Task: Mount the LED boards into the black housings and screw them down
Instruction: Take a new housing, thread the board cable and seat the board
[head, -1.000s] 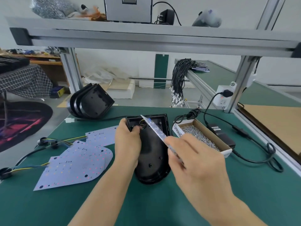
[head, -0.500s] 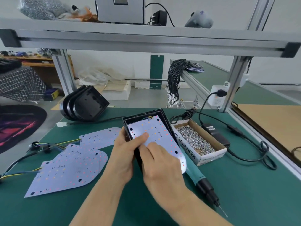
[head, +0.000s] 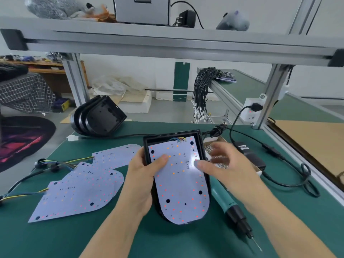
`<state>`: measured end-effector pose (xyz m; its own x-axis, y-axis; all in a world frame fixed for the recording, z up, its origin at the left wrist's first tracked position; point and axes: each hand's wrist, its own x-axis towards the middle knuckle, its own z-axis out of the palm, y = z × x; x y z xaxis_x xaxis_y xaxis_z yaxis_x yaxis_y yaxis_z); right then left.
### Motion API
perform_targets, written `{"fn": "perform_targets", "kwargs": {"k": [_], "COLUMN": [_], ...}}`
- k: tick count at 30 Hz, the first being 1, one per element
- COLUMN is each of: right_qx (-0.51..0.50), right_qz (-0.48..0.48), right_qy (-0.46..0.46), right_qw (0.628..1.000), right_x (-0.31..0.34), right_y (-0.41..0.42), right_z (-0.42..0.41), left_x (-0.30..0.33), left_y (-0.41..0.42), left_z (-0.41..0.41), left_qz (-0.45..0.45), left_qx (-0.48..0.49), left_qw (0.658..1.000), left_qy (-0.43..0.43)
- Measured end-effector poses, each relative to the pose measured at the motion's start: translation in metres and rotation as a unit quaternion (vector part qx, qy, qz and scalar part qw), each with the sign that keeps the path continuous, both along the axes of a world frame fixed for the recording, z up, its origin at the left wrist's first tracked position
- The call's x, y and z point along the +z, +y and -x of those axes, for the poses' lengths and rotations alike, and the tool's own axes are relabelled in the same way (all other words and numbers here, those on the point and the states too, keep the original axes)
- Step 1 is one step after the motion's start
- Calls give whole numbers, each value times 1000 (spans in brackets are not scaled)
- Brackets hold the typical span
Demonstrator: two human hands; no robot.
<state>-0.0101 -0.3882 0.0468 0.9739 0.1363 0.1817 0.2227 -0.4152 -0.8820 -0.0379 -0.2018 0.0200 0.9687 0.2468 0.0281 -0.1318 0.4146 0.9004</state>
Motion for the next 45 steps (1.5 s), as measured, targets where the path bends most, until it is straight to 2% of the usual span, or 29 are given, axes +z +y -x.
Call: {"fn": "perform_targets", "kwargs": {"k": [2, 6, 9, 16, 19, 22, 26, 29, 32, 34, 37, 39, 41, 45], "right_qx": [18, -36, -48, -33, 7, -1, 8, 43, 38, 28, 14, -5, 13, 147], "right_qz": [-61, -202, -254, -230, -268, -279, -218, -244, -255, -281, -300, -280, -273, -239], "right_qy": [61, 75, 93, 96, 131, 106, 71, 103, 89, 93, 128, 127, 137, 201], "right_qw": [996, 976, 961, 968, 954, 955, 973, 963, 962, 955, 945, 952, 952, 939], "right_x": [-9, -24, -27, -22, -22, -23, -22, -26, -25, -23, -17, -12, -9, -13], "right_y": [4, 18, 27, 31, 27, 27, 29, 27, 32, 33, 29, 23, 19, 13], "right_z": [-5, -1, 5, 6, 6, 7, 10, 5, 4, 2, -6, -13, -18, -14], "left_x": [2, 2, 2, 0, 1, 5, 9, 10, 13, 12, 1, -9, -17, -23], "left_y": [-8, -17, -18, -17, -14, -16, -16, -17, -20, -17, -10, -5, -1, 2], "left_z": [3, 6, 8, 8, 10, 10, 5, 6, 6, 5, 13, 23, 28, 24], "left_qz": [-13, -28, -23, -61, -71, -76, -75, -113, -120, -118, -113, -154, -184, -154], "left_qx": [-23, -27, -25, 18, 4, 2, 60, 100, 120, 92, -59, -144, -153, -101], "left_qw": [1000, 999, 999, 998, 997, 997, 994, 987, 985, 988, 991, 977, 970, 982], "left_qy": [-7, -8, -9, -13, -8, 4, 50, 46, 42, 31, 29, 34, 33, 33]}}
